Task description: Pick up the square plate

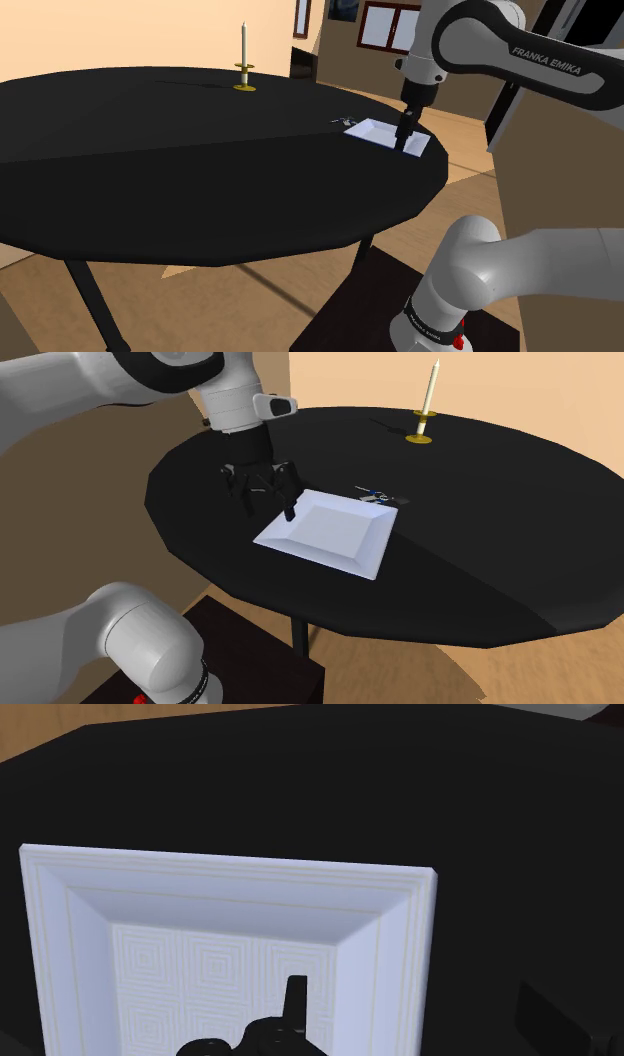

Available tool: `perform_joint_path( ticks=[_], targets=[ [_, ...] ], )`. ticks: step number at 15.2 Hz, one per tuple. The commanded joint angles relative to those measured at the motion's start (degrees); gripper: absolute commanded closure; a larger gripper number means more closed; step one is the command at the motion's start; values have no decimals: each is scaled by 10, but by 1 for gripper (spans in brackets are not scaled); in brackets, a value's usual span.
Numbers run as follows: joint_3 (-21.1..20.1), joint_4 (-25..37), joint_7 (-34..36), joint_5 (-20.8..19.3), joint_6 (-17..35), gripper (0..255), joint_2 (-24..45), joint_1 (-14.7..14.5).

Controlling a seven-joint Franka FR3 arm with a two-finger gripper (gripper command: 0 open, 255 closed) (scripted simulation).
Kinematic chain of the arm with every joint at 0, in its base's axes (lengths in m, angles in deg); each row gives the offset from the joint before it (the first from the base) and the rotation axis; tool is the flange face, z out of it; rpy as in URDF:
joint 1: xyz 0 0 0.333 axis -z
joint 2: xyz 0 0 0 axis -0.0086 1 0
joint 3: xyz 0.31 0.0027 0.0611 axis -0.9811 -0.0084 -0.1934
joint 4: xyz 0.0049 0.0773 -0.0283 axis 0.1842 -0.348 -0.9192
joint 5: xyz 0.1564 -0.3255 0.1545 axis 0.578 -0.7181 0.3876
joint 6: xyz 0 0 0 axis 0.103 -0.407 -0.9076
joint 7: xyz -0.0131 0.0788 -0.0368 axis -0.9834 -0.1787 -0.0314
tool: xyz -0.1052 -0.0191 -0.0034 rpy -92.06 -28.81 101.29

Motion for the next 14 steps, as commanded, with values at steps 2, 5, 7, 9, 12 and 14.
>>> perform_joint_path(
  ticks=[2,5,7,9,12,14],
  targets=[
    [2,-28,4,-2,16,0,-11,0],
    [3,-27,3,-2,16,255,-11,1],
    [3,-27,3,-2,15,255,-11,1],
    [3,-27,3,-2,15,255,-11,1],
    [3,-27,3,-2,16,255,-11,1],
    [1,-18,2,-1,10,255,-8,0]
  ],
)
